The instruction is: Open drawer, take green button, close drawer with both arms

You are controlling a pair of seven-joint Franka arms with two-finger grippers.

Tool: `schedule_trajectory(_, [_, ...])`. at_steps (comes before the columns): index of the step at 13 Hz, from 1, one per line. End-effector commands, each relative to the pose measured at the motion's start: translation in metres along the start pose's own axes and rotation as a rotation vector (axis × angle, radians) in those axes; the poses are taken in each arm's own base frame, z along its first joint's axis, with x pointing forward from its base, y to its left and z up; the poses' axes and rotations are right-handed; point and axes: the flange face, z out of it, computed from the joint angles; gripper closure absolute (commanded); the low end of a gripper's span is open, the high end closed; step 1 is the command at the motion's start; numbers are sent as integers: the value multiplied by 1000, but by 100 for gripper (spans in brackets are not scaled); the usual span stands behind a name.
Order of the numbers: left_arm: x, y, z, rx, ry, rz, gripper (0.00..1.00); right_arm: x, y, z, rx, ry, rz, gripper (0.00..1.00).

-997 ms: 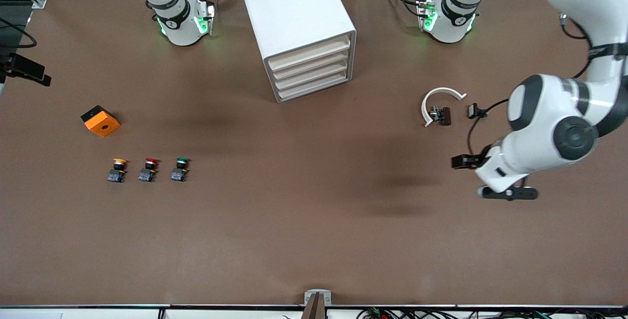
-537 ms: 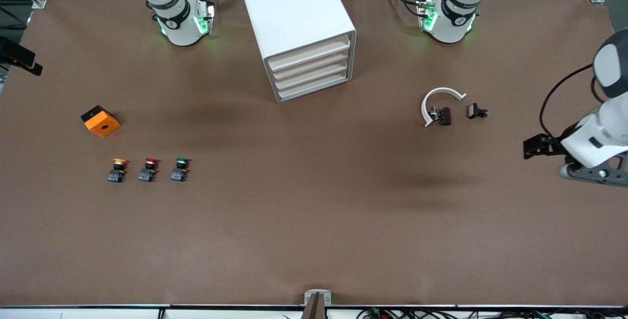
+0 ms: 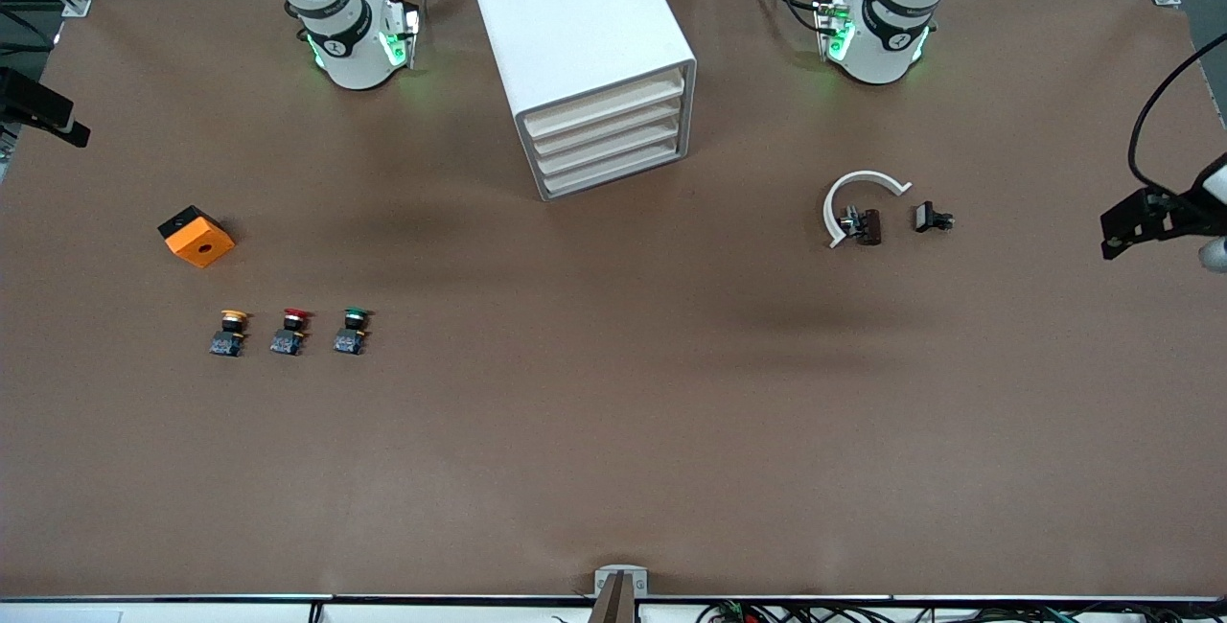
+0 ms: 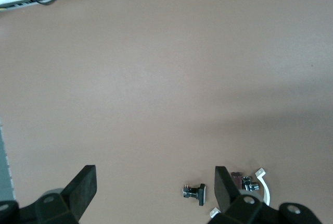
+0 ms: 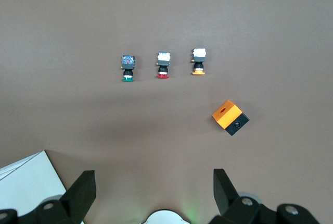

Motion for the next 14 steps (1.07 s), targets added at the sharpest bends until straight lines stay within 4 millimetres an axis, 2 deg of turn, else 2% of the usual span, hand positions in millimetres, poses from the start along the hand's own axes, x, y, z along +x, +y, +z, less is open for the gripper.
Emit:
schedule_trajectory(1, [-6,5,-7,2,-1,22,0,-23,0,0,20,36,-3,0])
schedule_trajectory(3, [-2,14,-6,-4,0,37,0,-23,0,-1,19,37,-4,0])
schedule_trajectory(5, [-2,11,-4,-1,-4,28,0,-23,0,-1,20,37,-1,0])
schedule_trajectory(14, [2,21,-1,-27,-2,34,0,-27,-4,-2,21,26,10,0])
